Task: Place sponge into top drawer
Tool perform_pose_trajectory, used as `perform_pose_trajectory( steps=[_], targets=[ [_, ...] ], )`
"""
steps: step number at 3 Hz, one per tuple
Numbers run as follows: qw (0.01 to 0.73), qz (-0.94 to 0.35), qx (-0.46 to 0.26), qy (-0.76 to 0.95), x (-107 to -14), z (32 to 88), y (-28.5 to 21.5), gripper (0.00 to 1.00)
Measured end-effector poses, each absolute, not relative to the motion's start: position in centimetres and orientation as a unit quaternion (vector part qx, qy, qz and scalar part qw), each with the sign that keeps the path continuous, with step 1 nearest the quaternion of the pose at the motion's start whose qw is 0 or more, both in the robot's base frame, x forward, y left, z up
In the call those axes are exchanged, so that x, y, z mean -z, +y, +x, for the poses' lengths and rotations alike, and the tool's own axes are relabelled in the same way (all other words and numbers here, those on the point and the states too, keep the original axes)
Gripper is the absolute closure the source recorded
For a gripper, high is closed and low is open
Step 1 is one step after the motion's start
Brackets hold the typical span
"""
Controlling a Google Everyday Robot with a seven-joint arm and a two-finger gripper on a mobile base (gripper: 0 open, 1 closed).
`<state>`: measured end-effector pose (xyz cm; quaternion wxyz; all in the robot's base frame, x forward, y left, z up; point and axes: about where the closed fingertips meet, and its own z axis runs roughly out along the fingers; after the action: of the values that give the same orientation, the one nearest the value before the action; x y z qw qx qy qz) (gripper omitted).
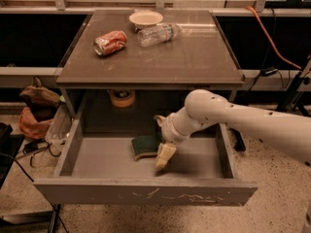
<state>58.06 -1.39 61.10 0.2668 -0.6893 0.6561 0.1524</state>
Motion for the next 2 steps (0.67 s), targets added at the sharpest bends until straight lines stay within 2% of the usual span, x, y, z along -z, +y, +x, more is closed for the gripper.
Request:
perform_pose_trajectory(
  steps=[1, 2],
  targets=[
    [0.28, -0.672, -0.124, 0.674, -64.4, 57.1, -4.2, 0.0],
    [0.292, -0.639, -0.056, 0.709, -70.2, 54.6, -9.8, 0.0]
  ],
)
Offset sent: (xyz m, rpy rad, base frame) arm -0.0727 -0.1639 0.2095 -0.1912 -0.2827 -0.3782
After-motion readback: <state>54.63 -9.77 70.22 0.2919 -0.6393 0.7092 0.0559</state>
